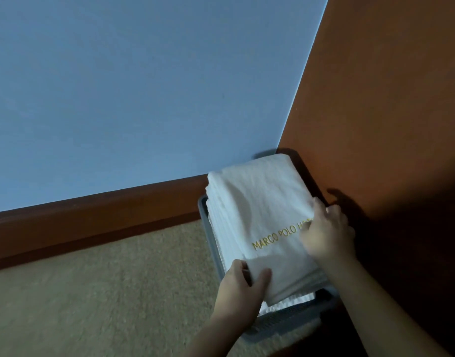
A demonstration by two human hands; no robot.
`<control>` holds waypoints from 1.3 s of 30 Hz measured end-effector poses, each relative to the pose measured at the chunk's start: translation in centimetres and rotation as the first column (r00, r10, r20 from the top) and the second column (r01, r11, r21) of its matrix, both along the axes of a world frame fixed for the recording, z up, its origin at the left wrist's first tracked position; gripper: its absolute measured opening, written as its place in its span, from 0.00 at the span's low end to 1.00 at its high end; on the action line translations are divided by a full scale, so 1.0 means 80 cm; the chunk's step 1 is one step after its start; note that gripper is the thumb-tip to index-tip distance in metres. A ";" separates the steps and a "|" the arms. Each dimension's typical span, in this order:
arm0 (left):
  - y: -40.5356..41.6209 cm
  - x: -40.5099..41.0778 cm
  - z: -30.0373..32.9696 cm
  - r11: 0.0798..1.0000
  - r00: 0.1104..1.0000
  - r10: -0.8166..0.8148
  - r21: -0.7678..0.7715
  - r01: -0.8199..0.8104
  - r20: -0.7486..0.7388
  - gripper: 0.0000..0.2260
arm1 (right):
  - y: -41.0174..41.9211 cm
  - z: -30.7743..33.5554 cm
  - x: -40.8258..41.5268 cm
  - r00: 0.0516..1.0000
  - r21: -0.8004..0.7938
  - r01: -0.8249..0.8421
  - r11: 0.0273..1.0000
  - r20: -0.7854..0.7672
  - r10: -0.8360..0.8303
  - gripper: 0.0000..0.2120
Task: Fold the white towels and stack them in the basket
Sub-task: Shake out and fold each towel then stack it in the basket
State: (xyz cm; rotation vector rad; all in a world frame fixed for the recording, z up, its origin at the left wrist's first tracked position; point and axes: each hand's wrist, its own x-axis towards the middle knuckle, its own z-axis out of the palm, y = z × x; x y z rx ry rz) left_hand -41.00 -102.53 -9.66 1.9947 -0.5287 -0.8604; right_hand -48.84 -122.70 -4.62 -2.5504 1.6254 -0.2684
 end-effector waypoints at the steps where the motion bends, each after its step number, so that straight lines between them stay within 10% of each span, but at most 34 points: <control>1: 0.001 0.002 0.001 1.000 1.000 -0.008 -0.004 0.008 -0.003 0.15 | 0.007 0.010 0.019 0.996 -0.012 -0.087 0.996 0.027 0.087 0.33; 10: 0.043 0.040 0.011 0.995 1.000 -0.004 -0.099 0.001 -0.030 0.19 | 0.005 -0.016 0.146 0.906 0.331 -0.284 0.900 -0.215 0.364 0.38; 17: 0.177 0.129 0.036 0.948 0.945 0.290 -0.184 -0.261 0.150 0.17 | 0.158 0.019 0.227 0.820 0.116 -0.542 0.833 -0.146 0.554 0.36; 29: 0.674 0.239 0.055 0.429 0.323 0.847 -0.183 -0.885 0.421 0.17 | 0.682 0.063 0.412 0.032 0.082 -0.996 0.030 0.020 0.999 0.38; 39: 1.058 0.355 -0.018 0.157 0.136 0.900 -0.016 -0.987 0.415 0.13 | 1.077 -0.037 0.567 -0.138 0.363 -0.922 -0.132 0.009 0.990 0.38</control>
